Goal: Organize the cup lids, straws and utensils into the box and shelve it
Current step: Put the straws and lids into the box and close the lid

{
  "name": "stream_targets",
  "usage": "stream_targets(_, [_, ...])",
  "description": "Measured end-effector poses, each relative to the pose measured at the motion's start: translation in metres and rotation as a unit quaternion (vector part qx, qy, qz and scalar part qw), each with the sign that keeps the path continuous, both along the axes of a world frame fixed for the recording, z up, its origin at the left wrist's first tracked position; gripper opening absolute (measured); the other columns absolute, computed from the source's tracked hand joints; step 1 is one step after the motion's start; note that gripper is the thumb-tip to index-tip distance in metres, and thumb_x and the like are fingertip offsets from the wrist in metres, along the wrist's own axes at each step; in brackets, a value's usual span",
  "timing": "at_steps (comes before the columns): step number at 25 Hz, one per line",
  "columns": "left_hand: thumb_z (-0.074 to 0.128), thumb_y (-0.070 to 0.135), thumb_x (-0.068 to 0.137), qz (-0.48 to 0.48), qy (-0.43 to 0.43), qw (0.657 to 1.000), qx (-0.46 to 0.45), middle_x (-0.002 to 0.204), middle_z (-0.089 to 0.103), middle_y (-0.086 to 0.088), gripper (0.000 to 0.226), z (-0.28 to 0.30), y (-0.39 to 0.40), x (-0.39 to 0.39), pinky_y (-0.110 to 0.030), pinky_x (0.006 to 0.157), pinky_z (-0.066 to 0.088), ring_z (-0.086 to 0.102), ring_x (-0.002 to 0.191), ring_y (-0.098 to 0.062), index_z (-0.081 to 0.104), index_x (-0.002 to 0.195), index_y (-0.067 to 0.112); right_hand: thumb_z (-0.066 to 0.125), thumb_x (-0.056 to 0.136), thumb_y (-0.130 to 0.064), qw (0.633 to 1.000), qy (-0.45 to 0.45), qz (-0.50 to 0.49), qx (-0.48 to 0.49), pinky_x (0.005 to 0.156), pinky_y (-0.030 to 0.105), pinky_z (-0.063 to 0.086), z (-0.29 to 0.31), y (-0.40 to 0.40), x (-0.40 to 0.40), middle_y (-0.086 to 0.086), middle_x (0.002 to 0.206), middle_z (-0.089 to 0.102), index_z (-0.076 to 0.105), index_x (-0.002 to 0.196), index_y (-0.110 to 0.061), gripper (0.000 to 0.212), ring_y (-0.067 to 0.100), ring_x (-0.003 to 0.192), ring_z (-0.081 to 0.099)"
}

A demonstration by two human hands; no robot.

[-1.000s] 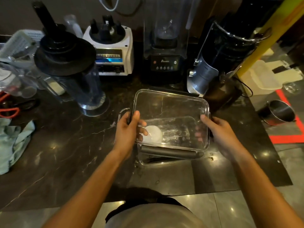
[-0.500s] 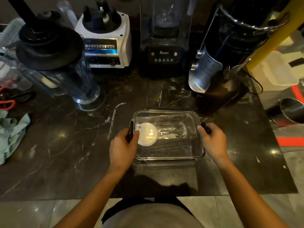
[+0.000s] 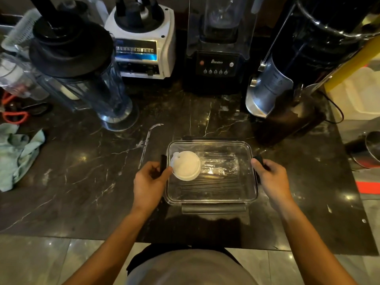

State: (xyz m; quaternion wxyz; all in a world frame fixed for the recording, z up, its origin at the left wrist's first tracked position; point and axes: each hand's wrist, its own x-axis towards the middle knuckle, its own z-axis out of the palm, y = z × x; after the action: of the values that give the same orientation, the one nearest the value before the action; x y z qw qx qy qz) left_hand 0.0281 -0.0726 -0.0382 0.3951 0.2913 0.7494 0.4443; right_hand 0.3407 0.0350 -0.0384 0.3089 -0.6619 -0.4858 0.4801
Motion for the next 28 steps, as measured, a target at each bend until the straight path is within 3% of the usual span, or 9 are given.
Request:
stream_targets(3, [0.079,0.026,0.091,0.027,-0.069,0.997,0.012,0.089,0.077,-0.015,0.014,-0.006,-0.002,-0.005,-0.062,0.084,0.06,0.075,0.089,-0.039,0.075,0.092,0.012,0.064,0.098,-0.04,1.0,-0.01,0.002,0.004,0.075,0.061,0.055,0.002,-0.007,-0.002,0.02,0.083,0.072,0.073,0.084,-0.012,0.032,0.043,0.081,0.068])
stream_targets(6, [0.077,0.023,0.092,0.039,-0.154,0.987,0.009,0.095,0.076,-0.024,0.018,-0.013,-0.002,-0.012,-0.063,0.089,0.059,0.072,0.097,-0.049,0.076,0.094,0.006,0.063,0.097,-0.044,0.999,-0.044,0.007,0.021,0.073,0.056,0.054,0.005,-0.004,-0.008,0.014,0.076,0.069,0.069,0.08,-0.014,0.035,0.03,0.071,0.065])
stream_targets(12, [0.073,0.019,0.094,0.019,-0.222,0.975,-0.015,0.098,0.076,-0.026,0.024,-0.008,0.001,-0.02,-0.049,0.086,0.062,0.073,0.089,-0.035,0.074,0.095,-0.005,0.065,0.095,-0.044,0.998,-0.064,0.001,0.011,0.076,0.057,0.056,0.003,0.006,-0.009,0.01,0.076,0.073,0.071,0.08,-0.015,0.033,0.035,0.078,0.069])
stream_targets(17, [0.073,0.014,0.094,0.007,-0.232,0.972,-0.018,0.099,0.073,-0.032,0.036,-0.008,-0.006,-0.022,-0.055,0.089,0.06,0.074,0.086,-0.033,0.063,0.101,-0.019,0.063,0.085,-0.058,0.998,-0.07,0.007,0.008,0.075,0.06,0.057,0.0,0.0,-0.006,0.011,0.078,0.073,0.072,0.084,-0.016,0.043,0.037,0.079,0.069])
stream_targets(20, [0.072,0.014,0.094,0.0,-0.223,0.974,-0.027,0.096,0.077,-0.025,0.028,-0.006,-0.006,-0.022,-0.052,0.085,0.061,0.075,0.085,-0.034,0.069,0.099,-0.013,0.064,0.083,-0.06,0.998,-0.057,-0.007,0.0,0.077,0.06,0.057,-0.001,-0.006,-0.006,0.01,0.08,0.074,0.073,0.085,-0.017,0.044,0.035,0.08,0.071])
stream_targets(23, [0.073,0.012,0.093,-0.001,-0.226,0.974,-0.034,0.096,0.079,-0.02,0.014,-0.003,-0.005,-0.022,-0.039,0.072,0.065,0.076,0.083,-0.03,0.072,0.101,0.0,0.074,0.088,-0.044,0.999,-0.006,-0.046,-0.026,0.081,0.059,0.059,-0.003,-0.006,-0.003,0.014,0.089,0.076,0.073,0.092,-0.016,0.028,0.04,0.09,0.072])
stream_targets(25, [0.076,0.009,0.091,0.025,-0.227,0.973,-0.027,0.089,0.08,-0.01,0.02,0.001,-0.004,-0.022,-0.033,0.067,0.065,0.076,0.084,-0.027,0.068,0.109,0.008,0.079,0.087,-0.035,0.995,0.021,-0.089,-0.04,0.083,0.056,0.06,-0.001,-0.005,-0.003,0.012,0.098,0.074,0.067,0.104,-0.018,0.027,0.039,0.095,0.072])
stream_targets(26, [0.078,0.01,0.089,0.03,-0.199,0.979,-0.023,0.087,0.079,-0.006,0.025,0.001,-0.004,-0.022,-0.034,0.069,0.065,0.077,0.086,-0.027,0.068,0.112,0.012,0.08,0.087,-0.034,0.995,0.017,-0.096,-0.032,0.083,0.055,0.06,-0.001,-0.007,-0.004,0.012,0.1,0.073,0.065,0.106,-0.018,0.029,0.037,0.095,0.072])
stream_targets(28, [0.081,0.018,0.088,0.004,-0.077,0.997,-0.021,0.091,0.079,0.001,0.027,-0.002,-0.006,-0.02,-0.037,0.079,0.064,0.077,0.091,-0.021,0.072,0.114,0.019,0.077,0.089,-0.038,0.994,-0.077,-0.072,0.03,0.078,0.048,0.058,0.0,-0.013,-0.008,0.007,0.094,0.071,0.066,0.103,-0.018,0.027,0.029,0.087,0.069])
